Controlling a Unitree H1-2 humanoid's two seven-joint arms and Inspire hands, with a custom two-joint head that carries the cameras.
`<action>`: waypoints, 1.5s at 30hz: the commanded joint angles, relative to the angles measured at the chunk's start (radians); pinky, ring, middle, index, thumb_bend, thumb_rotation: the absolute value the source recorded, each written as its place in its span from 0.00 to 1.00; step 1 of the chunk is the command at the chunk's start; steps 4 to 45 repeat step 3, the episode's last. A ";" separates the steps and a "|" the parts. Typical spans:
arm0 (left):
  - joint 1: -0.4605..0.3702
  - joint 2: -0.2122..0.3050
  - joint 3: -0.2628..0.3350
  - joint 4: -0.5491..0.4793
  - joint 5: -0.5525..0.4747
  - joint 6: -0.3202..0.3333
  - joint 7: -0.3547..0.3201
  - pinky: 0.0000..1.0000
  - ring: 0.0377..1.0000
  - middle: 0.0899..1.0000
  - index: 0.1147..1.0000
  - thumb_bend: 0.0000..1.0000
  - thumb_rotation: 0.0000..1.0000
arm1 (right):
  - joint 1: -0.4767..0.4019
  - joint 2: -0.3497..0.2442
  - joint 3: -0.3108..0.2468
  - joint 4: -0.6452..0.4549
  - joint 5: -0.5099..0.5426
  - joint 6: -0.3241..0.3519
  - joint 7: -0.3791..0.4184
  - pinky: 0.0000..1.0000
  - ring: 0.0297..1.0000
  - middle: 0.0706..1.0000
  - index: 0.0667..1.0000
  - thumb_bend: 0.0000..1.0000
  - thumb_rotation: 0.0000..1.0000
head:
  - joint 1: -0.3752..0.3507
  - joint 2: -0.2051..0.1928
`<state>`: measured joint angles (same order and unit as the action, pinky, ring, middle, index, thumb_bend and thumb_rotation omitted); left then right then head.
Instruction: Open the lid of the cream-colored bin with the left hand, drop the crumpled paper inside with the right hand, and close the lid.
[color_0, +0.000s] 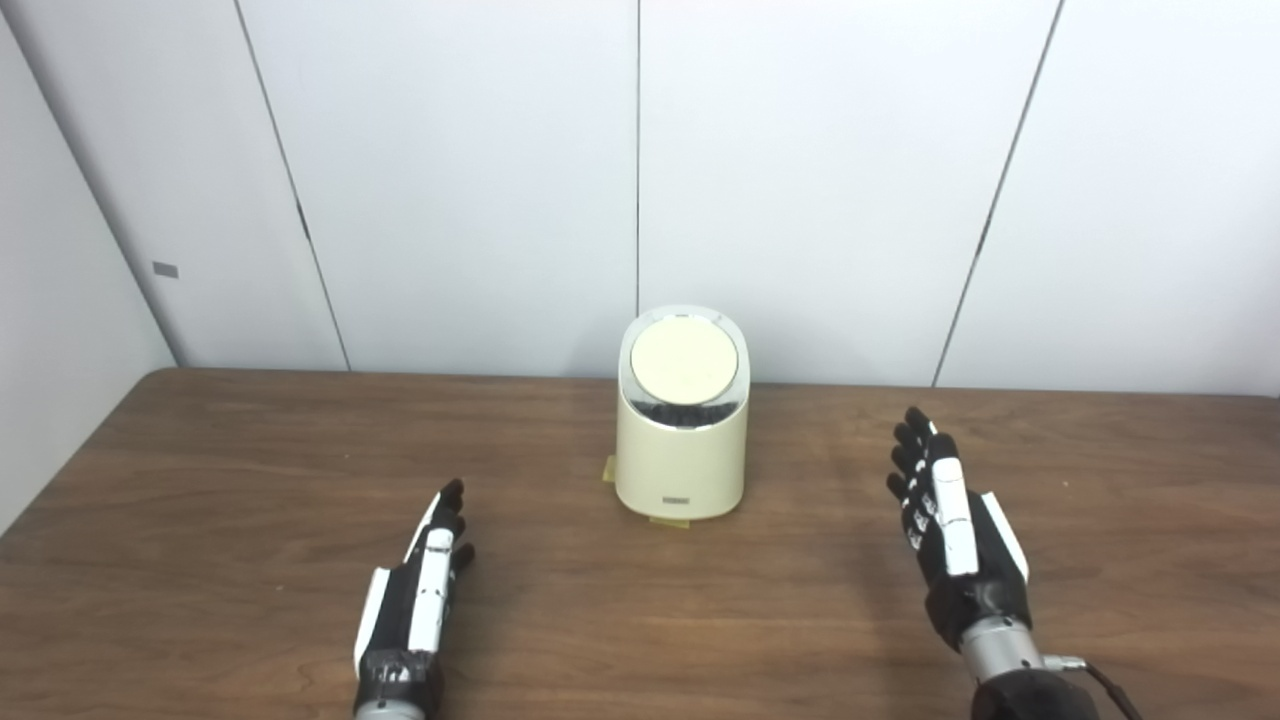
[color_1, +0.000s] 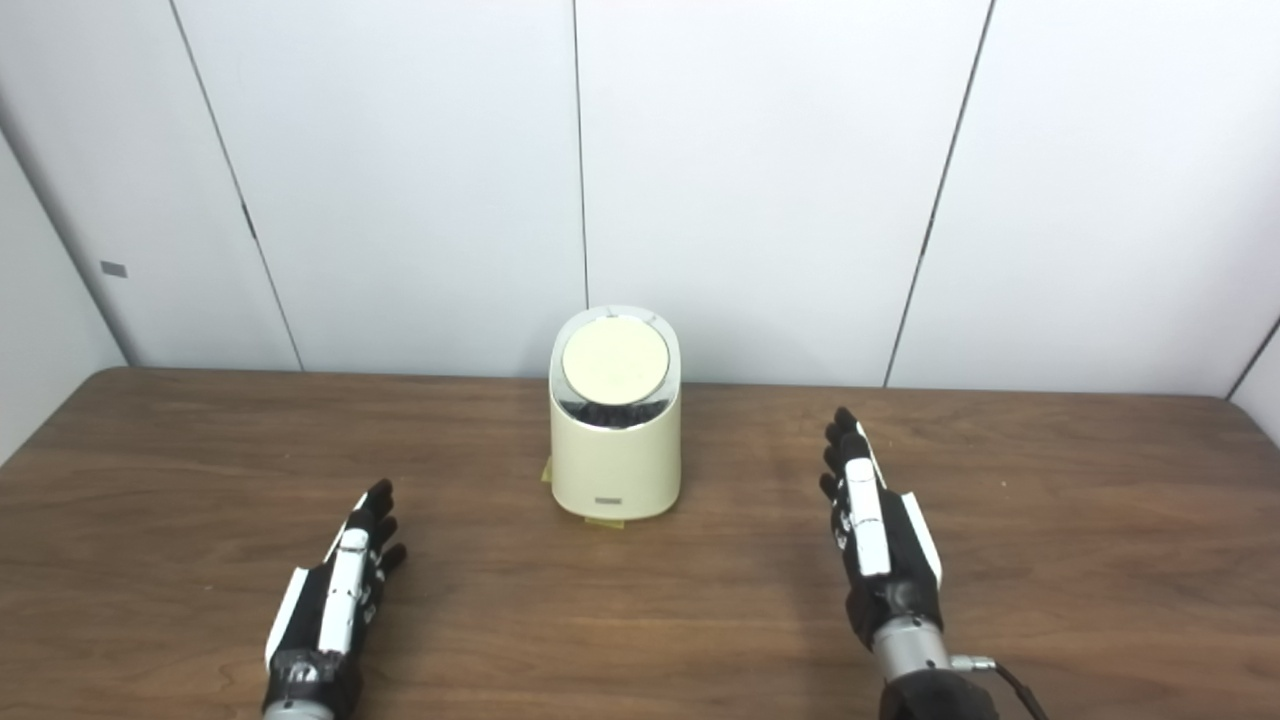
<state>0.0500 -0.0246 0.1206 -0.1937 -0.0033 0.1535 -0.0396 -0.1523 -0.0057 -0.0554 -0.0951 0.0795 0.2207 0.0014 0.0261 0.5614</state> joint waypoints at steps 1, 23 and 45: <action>-0.013 0.011 0.007 0.038 -0.029 -0.005 0.000 1.00 1.00 1.00 1.00 0.33 1.00 | -0.030 0.007 0.000 0.006 -0.005 -0.082 -0.005 1.00 1.00 0.99 1.00 0.53 1.00 | -0.003 -0.005; -0.017 0.018 0.008 0.047 -0.047 -0.004 0.000 1.00 1.00 1.00 1.00 0.32 1.00 | -0.033 0.010 0.002 0.031 -0.015 -0.115 -0.012 1.00 1.00 1.00 0.99 0.54 1.00 | -0.005 -0.006; -0.017 0.018 0.008 0.047 -0.047 -0.004 0.000 1.00 1.00 1.00 1.00 0.32 1.00 | -0.033 0.010 0.002 0.031 -0.015 -0.115 -0.012 1.00 1.00 1.00 0.99 0.54 1.00 | -0.005 -0.006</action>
